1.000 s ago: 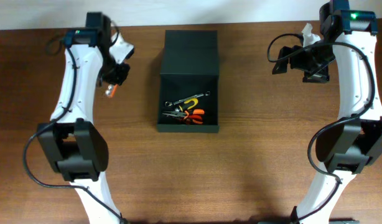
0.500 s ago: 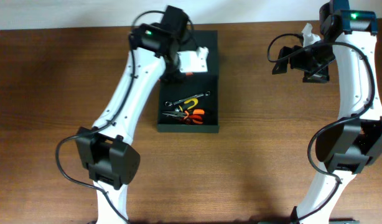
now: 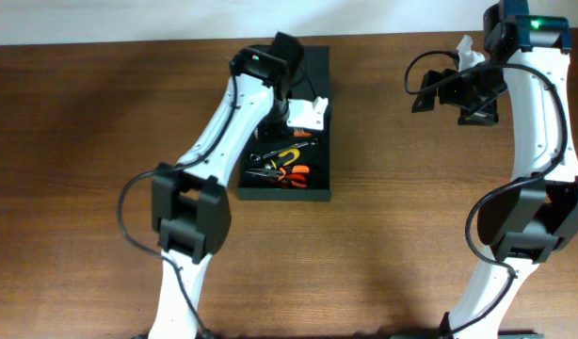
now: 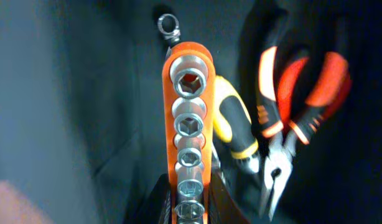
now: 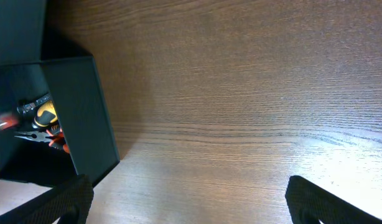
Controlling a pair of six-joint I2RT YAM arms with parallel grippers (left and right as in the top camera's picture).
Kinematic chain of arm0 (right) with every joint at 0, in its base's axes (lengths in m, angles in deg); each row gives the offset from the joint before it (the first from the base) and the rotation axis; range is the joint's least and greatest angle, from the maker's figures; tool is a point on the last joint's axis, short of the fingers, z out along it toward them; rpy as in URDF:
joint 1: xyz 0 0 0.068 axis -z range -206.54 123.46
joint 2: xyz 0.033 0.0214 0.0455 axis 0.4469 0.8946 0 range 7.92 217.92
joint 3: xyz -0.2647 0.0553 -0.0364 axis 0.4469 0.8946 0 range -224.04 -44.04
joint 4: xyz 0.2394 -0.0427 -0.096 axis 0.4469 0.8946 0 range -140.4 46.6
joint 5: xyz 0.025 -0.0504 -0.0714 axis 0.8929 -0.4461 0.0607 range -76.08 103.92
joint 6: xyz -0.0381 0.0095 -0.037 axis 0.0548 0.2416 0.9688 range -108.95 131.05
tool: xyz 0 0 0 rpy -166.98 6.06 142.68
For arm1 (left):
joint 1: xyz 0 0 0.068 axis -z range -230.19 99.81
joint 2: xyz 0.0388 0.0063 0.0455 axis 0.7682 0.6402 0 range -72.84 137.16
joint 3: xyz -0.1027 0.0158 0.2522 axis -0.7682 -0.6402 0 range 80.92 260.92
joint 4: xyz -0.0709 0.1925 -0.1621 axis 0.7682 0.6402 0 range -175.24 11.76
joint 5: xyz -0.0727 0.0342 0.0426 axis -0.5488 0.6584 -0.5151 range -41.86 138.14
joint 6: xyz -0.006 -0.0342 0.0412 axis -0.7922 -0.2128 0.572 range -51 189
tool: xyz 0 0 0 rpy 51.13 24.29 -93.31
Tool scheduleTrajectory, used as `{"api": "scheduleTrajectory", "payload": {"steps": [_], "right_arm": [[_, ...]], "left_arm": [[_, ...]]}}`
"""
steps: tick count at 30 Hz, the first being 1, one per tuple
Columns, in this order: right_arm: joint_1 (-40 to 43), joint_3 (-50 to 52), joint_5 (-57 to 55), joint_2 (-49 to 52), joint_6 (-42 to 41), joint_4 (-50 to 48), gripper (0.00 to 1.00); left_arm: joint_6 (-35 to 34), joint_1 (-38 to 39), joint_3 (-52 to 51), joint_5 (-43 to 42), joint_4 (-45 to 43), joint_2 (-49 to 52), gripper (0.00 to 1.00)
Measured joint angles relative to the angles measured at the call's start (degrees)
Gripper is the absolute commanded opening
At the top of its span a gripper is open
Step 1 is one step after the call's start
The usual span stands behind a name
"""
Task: Pack container
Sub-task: 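Carry the socket rail into the box and lower it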
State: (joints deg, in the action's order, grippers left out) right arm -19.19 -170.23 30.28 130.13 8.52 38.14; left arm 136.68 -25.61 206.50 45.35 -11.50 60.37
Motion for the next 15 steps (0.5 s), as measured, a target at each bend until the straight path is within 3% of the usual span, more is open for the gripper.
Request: {"api": "scheduleTrajectory", "payload": {"steps": [5,10,12,13,14,15], "right_arm": [[0.0,0.0,0.0,0.0,-0.02,0.02,0.99],[0.0,0.0,0.02,0.0,0.02,0.04,0.99],[0.0,0.0,0.02,0.0,-0.04,0.07,0.99],[0.0,0.0,0.0,0.0,0.02,0.09,0.99],[0.0,0.0,0.02,0.0,0.0,0.11,0.99],[0.0,0.0,0.02,0.0,-0.04,0.13,0.99]], "left_arm": [[0.24,0.0,-0.07,-0.24,-1.53,4.02,0.02],[0.26,0.0,-0.07,-0.24,-3.69,5.7,0.16],[0.22,0.0,-0.07,-0.22,-4.13,5.84,0.27],[-0.07,0.0,-0.07,-0.2,-4.39,5.84,0.34],[-1.05,0.0,-0.07,-0.15,-4.57,5.84,0.48],[-1.92,0.0,-0.02,-0.13,-4.61,5.84,0.99]]}}
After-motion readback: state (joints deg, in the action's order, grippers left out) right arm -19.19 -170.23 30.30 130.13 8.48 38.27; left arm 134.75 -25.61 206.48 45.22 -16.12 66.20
